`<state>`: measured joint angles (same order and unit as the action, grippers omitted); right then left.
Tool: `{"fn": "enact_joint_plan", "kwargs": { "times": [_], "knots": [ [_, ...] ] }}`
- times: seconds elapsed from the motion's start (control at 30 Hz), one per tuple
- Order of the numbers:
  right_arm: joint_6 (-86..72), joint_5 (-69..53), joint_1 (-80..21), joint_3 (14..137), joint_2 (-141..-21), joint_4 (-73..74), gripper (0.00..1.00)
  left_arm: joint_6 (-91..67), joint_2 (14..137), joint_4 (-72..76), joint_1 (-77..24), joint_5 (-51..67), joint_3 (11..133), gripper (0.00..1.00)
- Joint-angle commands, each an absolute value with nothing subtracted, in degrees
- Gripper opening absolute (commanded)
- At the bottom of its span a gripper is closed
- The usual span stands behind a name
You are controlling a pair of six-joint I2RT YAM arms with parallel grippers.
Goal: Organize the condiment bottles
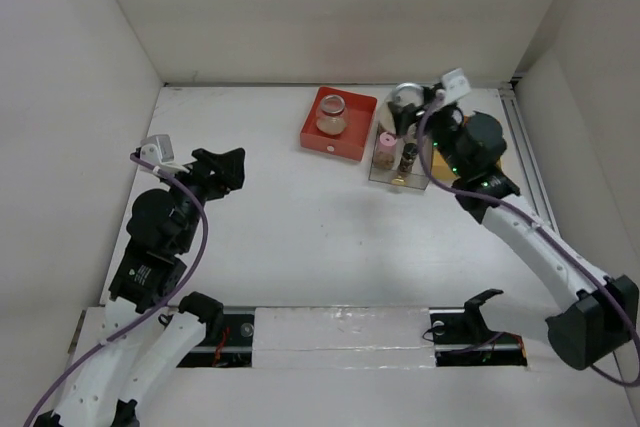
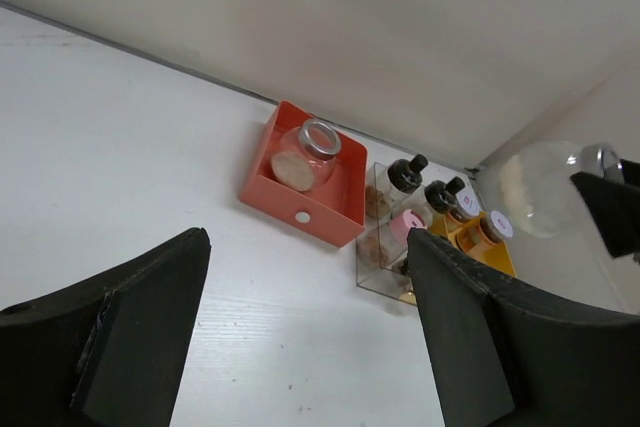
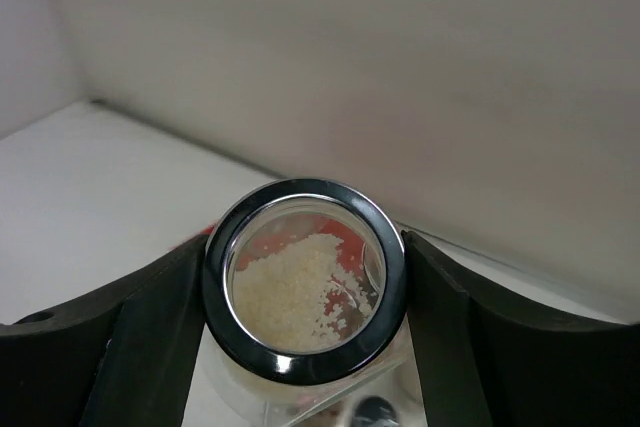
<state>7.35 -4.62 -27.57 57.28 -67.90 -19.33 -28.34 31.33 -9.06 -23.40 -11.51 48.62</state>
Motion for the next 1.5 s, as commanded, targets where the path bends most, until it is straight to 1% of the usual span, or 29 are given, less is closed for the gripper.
{"fn": "enact_joint_plan", "kwargs": {
  "times": [0.0,0.07,0.17,0.3,0.53,0.83,1.13,1.2,1.27,1.37,1.43,1.47],
  "knots": [
    [3.35,8.34,-19.80,54.15,-66.45,-14.59,0.39,-27.60,31.11,-4.83,-23.12,-8.00,47.99,0.76],
    [2.11,8.87,-14.19,54.14,-67.32,-14.59,0.39,-27.60,31.11,-4.83,-23.12,-8.00,47.38,0.76],
    [-0.26,11.33,-9.34,54.76,-70.57,-14.06,0.39,-27.60,30.59,-4.83,-23.12,-8.00,47.37,0.76],
    [-1.31,13.01,-5.46,56.43,-74.79,-14.06,0.39,-27.60,29.88,-4.31,-23.12,-8.00,46.23,0.76],
    [-3.33,14.41,-1.94,56.43,-80.06,-18.11,0.39,-27.07,30.50,-4.31,-23.12,-7.47,45.70,0.76],
    [-6.59,16.52,-0.62,55.37,-87.44,-23.11,0.39,-26.54,31.03,-4.31,-23.12,-7.47,45.70,0.76],
    [-12.38,18.63,-0.53,51.94,-90.35,-28.04,0.40,-26.54,32.07,-4.31,-23.12,-7.47,45.70,0.76],
    [-13.70,18.63,-1.05,51.42,-91.40,-28.04,0.43,-26.54,32.08,-4.31,-23.12,-7.47,45.70,0.76],
    [-14.32,18.63,-1.05,50.89,-91.93,-28.04,0.43,-26.54,32.08,-4.31,-23.12,-7.47,45.70,0.76],
    [-14.33,18.63,-1.05,50.89,-92.46,-28.56,0.47,-26.54,32.08,-4.31,-23.12,-6.95,45.70,0.80],
    [-14.33,18.63,-1.05,50.89,-92.98,-28.56,0.51,-26.54,32.61,-4.31,-23.12,-6.94,45.70,0.81],
    [-14.33,18.63,-1.05,50.89,-92.99,-28.56,0.51,-26.54,32.61,-4.31,-23.12,-6.94,45.70,0.83]
  ]
}}
